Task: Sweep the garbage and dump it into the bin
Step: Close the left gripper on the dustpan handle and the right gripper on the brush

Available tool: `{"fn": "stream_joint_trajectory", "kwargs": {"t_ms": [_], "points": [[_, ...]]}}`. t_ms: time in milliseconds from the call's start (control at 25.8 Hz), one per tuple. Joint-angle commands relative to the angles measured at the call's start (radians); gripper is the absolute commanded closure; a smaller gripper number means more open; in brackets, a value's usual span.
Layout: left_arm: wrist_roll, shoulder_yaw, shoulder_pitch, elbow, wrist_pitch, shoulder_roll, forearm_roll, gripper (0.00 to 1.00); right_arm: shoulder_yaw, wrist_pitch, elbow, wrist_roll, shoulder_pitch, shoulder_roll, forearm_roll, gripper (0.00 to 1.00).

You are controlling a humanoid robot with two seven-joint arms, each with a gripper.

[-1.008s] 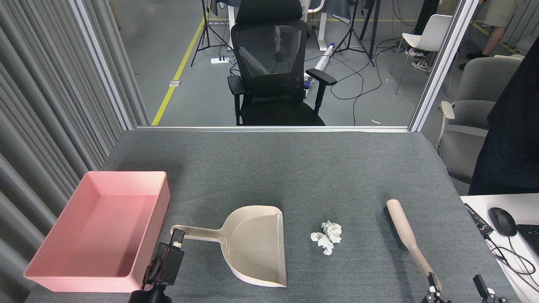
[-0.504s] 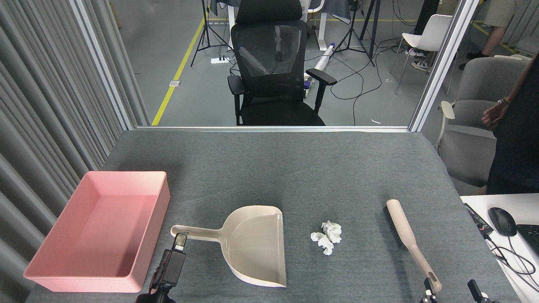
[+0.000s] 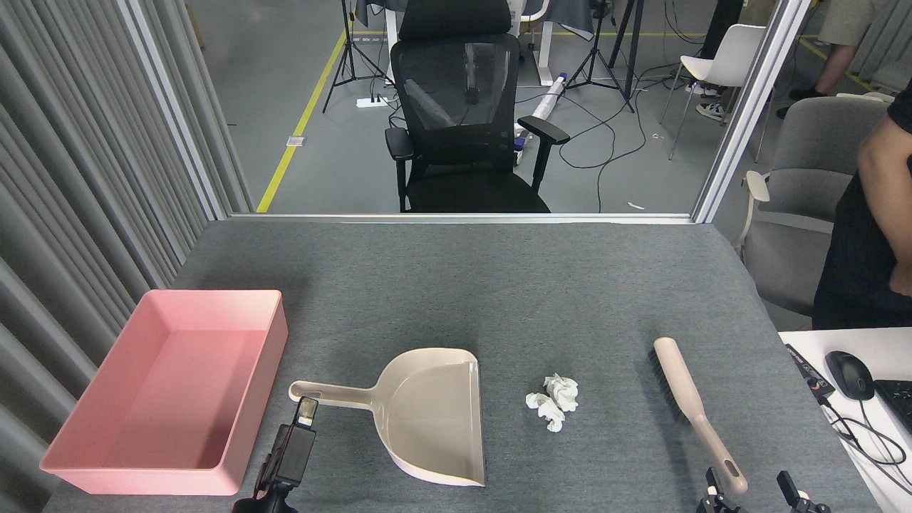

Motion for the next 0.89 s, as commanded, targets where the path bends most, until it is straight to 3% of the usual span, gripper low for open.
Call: {"fn": "stream_joint_trajectory", "kwargs": {"t_ms": [0, 233, 388, 698, 853], "points": [[0.000, 0.000, 0.000, 0.001, 0.000, 0.000, 0.000, 0.00, 0.018, 0.002, 0.023, 0.001, -0.014, 0.000, 0.001, 0.01], [0.000, 0.002, -0.002, 0.003, 0.000, 0.000, 0.000, 0.00, 0.057, 0.047, 0.031, 0.004, -0.024, -0.003, 0.004, 0.01], [0.000, 0.005, -0.006, 0.003, 0.000, -0.002, 0.000, 0.00, 0.086, 0.082, 0.052, 0.005, -0.040, -0.014, 0.043, 0.01], [0.000, 0.006, -0.006, 0.012, -0.002, -0.002, 0.000, 0.00, 0.090, 0.089, 0.054, 0.005, -0.048, -0.017, 0.041, 0.01], [0.000, 0.006, -0.006, 0.012, -0.002, -0.002, 0.000, 0.00, 0.090, 0.088, 0.103, 0.001, -0.068, -0.029, 0.030, 0.01]]}}
